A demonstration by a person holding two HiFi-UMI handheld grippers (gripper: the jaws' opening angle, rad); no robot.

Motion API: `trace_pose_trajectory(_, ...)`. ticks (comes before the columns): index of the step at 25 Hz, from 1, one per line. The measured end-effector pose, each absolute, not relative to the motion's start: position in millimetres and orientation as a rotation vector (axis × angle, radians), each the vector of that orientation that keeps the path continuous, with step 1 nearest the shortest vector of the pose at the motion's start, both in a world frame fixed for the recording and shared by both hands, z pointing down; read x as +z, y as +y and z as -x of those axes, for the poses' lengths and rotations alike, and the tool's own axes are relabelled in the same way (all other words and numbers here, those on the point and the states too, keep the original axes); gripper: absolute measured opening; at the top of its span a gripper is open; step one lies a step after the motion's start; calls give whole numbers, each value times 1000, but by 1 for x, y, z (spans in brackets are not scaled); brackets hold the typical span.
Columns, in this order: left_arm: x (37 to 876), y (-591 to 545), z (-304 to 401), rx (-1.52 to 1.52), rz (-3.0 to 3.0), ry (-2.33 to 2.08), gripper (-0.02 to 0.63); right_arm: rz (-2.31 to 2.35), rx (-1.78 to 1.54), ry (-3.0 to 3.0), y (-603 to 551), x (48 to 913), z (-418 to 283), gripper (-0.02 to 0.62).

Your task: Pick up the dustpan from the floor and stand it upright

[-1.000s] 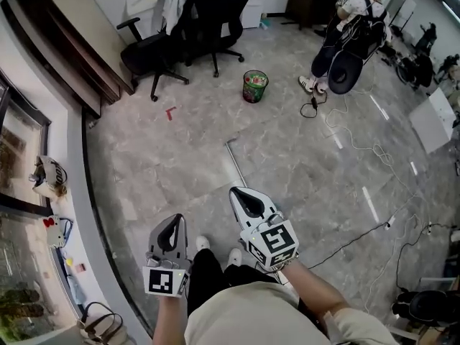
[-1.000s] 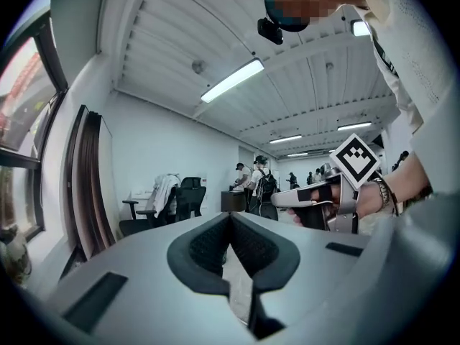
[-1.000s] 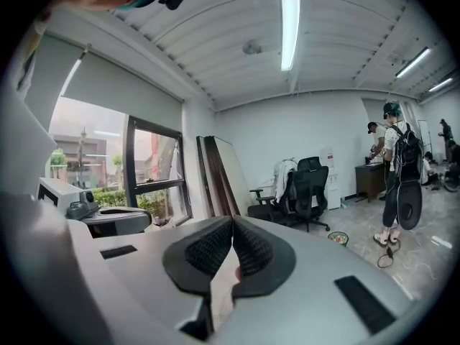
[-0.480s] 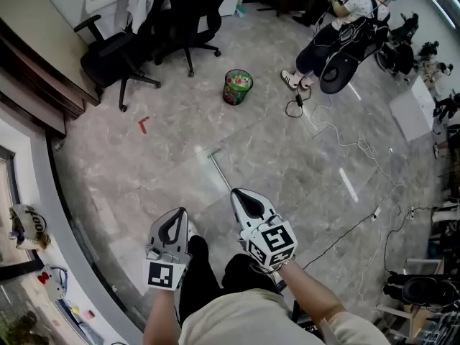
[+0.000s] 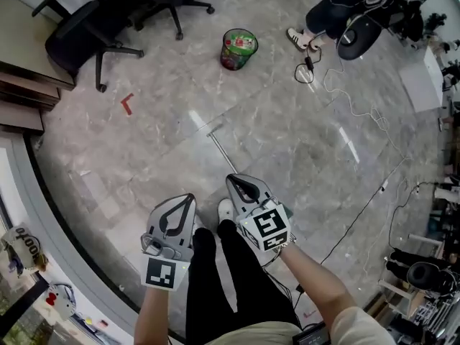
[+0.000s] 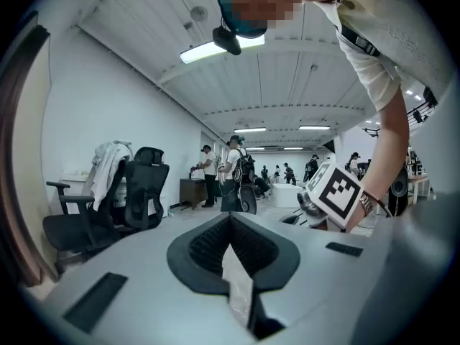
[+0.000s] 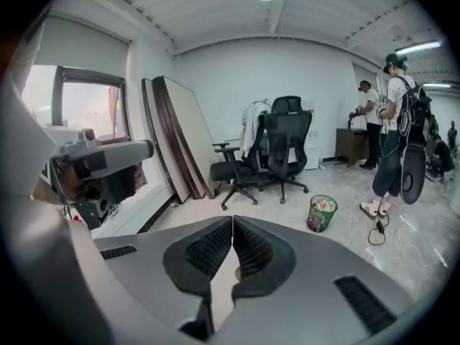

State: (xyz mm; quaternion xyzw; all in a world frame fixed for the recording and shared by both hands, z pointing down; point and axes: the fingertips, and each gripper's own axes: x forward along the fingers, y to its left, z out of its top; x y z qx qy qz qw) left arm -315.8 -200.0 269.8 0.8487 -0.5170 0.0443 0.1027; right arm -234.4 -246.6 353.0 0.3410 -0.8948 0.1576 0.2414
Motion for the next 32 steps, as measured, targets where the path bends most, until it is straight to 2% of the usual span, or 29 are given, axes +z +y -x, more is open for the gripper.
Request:
trace_pose_trajectory(3,342,-215,312,206,-2518,-1523,11,-916,437,-2367,-266,455,223,18)
trace_pose_trajectory(12,607,-275,287,128,-2447,-1456,11,-723,524,-2129,-321,792,200,18)
trace_pose_trajectory(17,715,-289,289,149,-2465,-1377,11,-729,580,-1988,-364,938,189,23)
trace_pose_trajectory(20,766,-302,294,125,-2483,-1358,11,-716,574,-1927,-396,1011,189,107)
trace_pose_trajectory(26,855,-319,300,118,-2534,-1344,11,-591,552,-1786,-425,1124,193,115)
trace_pose_trajectory(32,895,-328,310,99,-2548,-1347,11,-623,521,-1701,-445,1170,188,117)
